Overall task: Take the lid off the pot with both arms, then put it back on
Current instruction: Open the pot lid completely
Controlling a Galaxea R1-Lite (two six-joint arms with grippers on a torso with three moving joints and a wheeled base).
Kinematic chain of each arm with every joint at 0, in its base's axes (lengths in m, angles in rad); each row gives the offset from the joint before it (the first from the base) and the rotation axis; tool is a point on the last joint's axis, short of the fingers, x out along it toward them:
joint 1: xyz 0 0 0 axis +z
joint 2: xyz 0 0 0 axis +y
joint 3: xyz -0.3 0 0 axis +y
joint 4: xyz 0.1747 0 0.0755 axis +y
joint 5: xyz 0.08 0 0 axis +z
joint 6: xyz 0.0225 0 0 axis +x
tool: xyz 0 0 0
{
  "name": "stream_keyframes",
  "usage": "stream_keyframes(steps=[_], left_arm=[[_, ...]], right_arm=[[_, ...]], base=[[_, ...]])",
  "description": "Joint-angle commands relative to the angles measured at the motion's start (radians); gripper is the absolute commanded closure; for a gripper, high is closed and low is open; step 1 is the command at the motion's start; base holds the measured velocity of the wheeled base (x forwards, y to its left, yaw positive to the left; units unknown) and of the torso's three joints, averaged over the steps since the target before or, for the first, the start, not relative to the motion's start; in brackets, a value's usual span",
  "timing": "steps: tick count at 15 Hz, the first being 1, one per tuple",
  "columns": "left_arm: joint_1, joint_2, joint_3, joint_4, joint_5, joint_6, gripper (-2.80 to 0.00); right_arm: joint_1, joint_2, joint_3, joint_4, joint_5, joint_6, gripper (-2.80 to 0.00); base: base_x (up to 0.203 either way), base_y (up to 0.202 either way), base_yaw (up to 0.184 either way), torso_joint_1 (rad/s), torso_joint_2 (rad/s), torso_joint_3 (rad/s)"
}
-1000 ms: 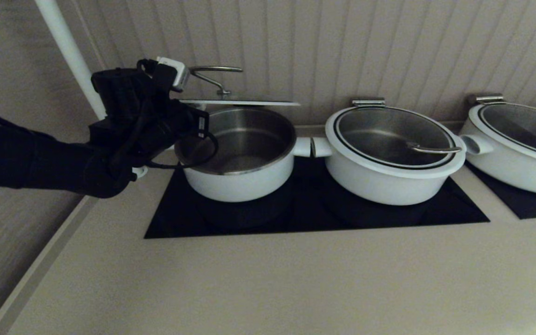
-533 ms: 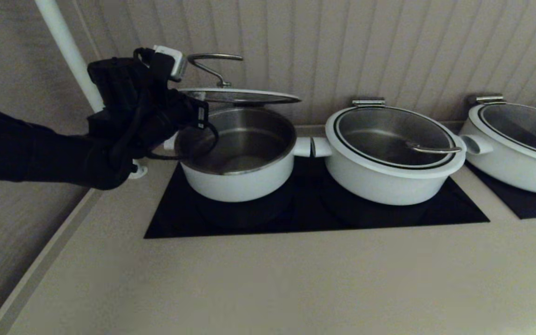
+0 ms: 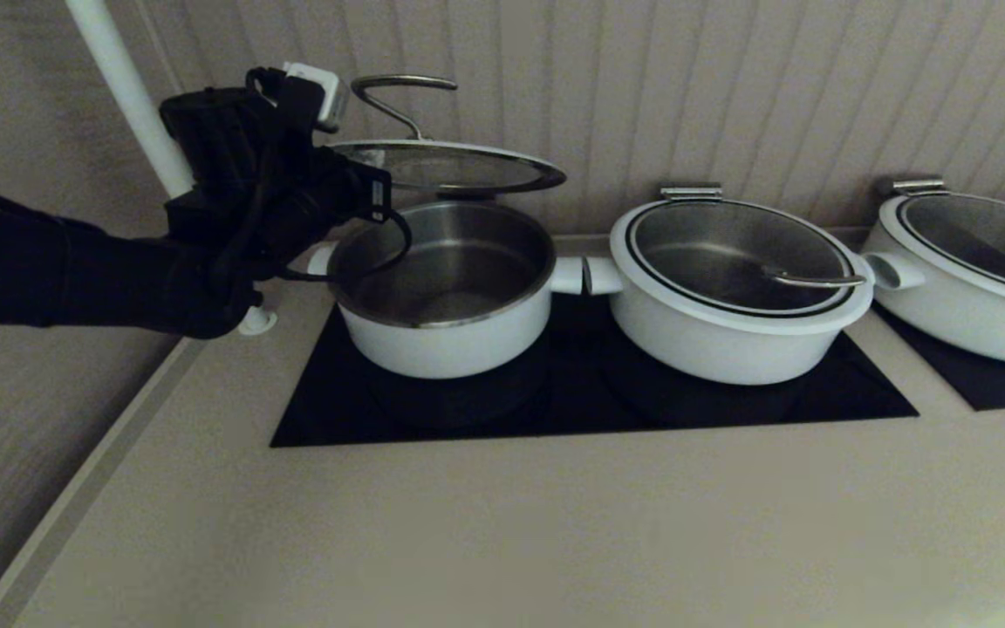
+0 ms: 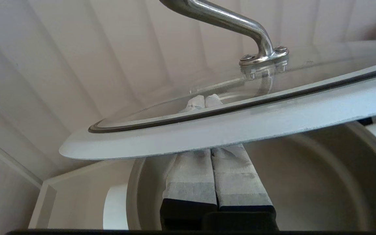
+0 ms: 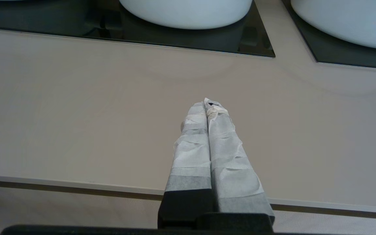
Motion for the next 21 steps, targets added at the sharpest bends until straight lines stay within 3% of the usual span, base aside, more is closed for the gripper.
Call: stream_keyframes(steps=[1, 10, 21], left_arm=[[0.000, 0.008, -0.021, -0.004, 0.001, 0.001, 0.00], [-0.001, 0.031, -0.140, -0.005, 0.001, 0.001, 0.00], [0.000, 0.016, -0.192, -0.025, -0.005, -0.016, 0.00]], right_arm=[[0.000, 0.000, 0.000, 0.000, 0.001, -0.001, 0.00], [0.000, 0.000, 0.000, 0.000, 0.001, -0.001, 0.00], [0.000, 0.000, 0.000, 0.000, 0.001, -0.001, 0.00]], base=[[0.000, 0.000, 0.000, 0.000, 0.00, 0.000], [0.000, 0.000, 0.000, 0.000, 0.00, 0.000], [0.000, 0.000, 0.000, 0.000, 0.00, 0.000]])
